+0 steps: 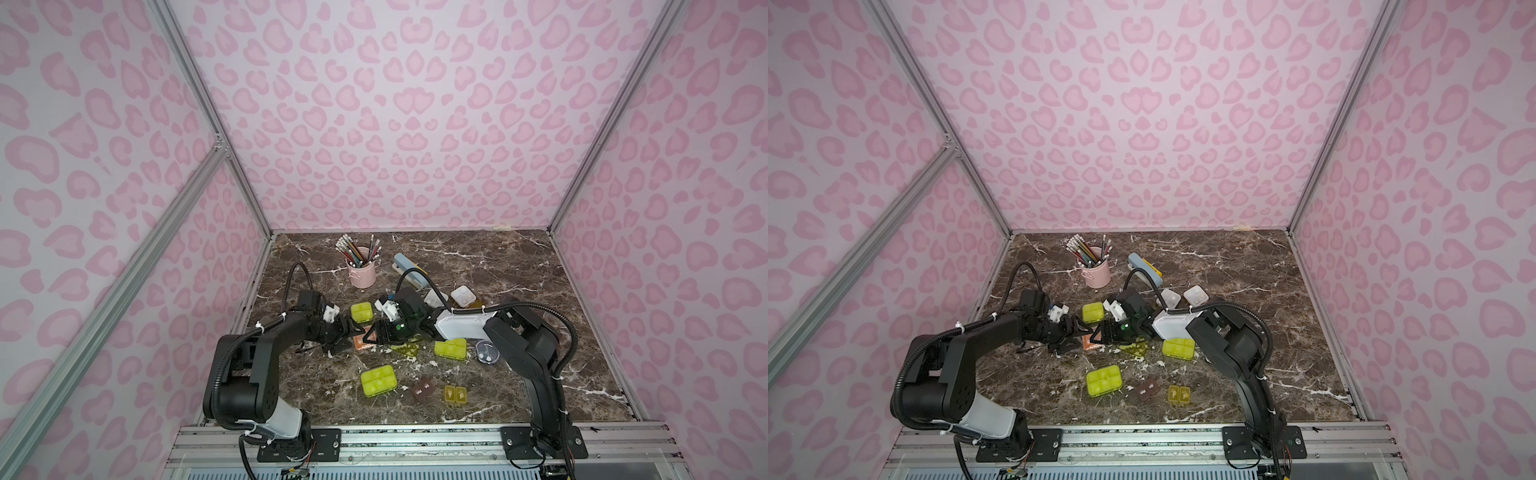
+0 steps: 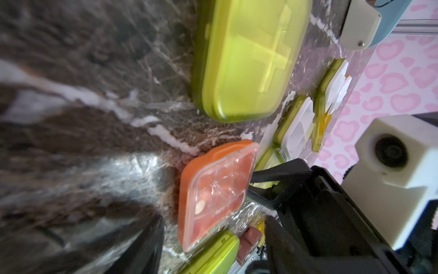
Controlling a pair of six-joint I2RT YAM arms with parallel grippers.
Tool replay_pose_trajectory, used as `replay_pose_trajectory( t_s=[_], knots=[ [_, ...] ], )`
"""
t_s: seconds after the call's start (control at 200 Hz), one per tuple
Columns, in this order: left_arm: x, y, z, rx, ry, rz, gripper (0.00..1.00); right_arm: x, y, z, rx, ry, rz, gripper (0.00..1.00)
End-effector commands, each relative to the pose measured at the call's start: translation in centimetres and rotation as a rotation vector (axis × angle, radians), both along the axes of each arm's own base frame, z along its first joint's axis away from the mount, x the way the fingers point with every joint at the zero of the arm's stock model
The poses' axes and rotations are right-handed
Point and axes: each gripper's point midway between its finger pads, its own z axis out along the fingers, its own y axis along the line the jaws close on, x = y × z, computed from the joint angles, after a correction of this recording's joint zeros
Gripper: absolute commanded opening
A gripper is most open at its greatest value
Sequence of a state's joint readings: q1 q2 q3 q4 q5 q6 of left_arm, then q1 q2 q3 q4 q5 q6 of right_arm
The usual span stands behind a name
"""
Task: Close pillboxes
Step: Close the lid on the pillbox.
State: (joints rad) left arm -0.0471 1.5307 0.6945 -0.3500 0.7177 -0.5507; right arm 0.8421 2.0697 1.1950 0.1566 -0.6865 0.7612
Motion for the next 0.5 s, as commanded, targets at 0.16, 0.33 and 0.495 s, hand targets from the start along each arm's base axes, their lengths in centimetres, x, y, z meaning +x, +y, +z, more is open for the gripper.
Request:
replay_pose_trajectory(
  t_s=[0.16,0.33,0.495],
  knots=[
    [0.1,0.8,0.8,0.065,-0.042,-0.009,0.69,0.4,-0.7,0.9,-0.031,-0.036,-0.009,0.68],
    [0.4,0.8,1.4,0.066,-0.073,-0.014,0.70,0.7,-1.0,3.2,-0.014,-0.078,-0.014,0.68],
    [0.6,0.9,2.0,0.071,-0.104,-0.017,0.69,1.1,-2.0,5.4,-0.006,-0.126,-0.025,0.68]
  ],
)
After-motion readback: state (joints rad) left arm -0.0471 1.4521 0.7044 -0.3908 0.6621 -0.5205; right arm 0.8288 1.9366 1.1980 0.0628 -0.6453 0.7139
